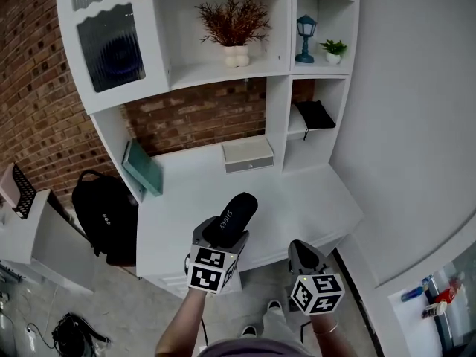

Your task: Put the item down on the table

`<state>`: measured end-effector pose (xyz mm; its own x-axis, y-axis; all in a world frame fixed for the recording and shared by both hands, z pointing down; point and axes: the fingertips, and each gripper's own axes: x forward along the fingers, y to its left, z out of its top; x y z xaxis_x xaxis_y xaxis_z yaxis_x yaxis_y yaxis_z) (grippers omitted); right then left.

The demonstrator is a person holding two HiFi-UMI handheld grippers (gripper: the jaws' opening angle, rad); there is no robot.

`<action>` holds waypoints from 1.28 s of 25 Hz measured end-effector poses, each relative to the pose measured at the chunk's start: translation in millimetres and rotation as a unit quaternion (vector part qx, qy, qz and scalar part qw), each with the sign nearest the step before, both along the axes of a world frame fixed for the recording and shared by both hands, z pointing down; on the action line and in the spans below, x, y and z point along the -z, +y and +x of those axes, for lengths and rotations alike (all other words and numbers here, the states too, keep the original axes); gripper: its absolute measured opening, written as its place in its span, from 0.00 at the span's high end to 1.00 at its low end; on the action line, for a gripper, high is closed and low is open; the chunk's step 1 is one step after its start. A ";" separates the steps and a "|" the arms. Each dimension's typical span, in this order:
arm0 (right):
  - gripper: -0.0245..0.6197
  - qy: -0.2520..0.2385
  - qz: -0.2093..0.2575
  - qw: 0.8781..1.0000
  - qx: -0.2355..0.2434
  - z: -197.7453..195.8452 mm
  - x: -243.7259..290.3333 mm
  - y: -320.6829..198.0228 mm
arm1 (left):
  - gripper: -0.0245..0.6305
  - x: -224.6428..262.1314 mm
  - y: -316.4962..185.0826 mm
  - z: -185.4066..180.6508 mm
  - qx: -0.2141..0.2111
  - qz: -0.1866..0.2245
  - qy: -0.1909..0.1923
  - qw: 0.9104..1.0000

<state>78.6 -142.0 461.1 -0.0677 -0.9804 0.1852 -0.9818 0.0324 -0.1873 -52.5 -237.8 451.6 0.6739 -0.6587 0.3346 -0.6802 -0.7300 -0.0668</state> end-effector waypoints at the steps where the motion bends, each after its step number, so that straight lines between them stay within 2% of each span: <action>1: 0.95 0.001 0.002 1.000 0.006 1.6 1.7 -9.4 | 0.44 1.9 -6.9 1.9 0.004 0.002 -0.001 1.000; 8: 0.95 0.008 0.027 0.998 0.063 20.4 22.7 -82.7 | 0.44 17.8 -60.4 16.8 0.046 0.020 -0.012 0.999; 15: 0.95 0.028 0.057 0.989 0.130 27.9 57.2 -150.7 | 0.44 52.8 -111.9 24.5 0.099 0.047 -0.015 0.994; 21: 0.95 0.032 0.079 0.979 0.184 22.9 84.7 -191.2 | 0.44 95.6 -145.0 19.0 0.143 0.086 -0.030 0.986; 32: 0.95 0.037 0.138 0.961 0.238 16.0 149.5 -236.2 | 0.44 170.1 -182.4 18.2 0.187 0.136 -0.055 0.971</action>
<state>94.6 -378.2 311.6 -0.5174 -0.8539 -0.0559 -0.8536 0.5196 -0.0373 -34.3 -420.1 281.5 0.3398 -0.9249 0.1704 -0.8724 -0.3777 -0.3103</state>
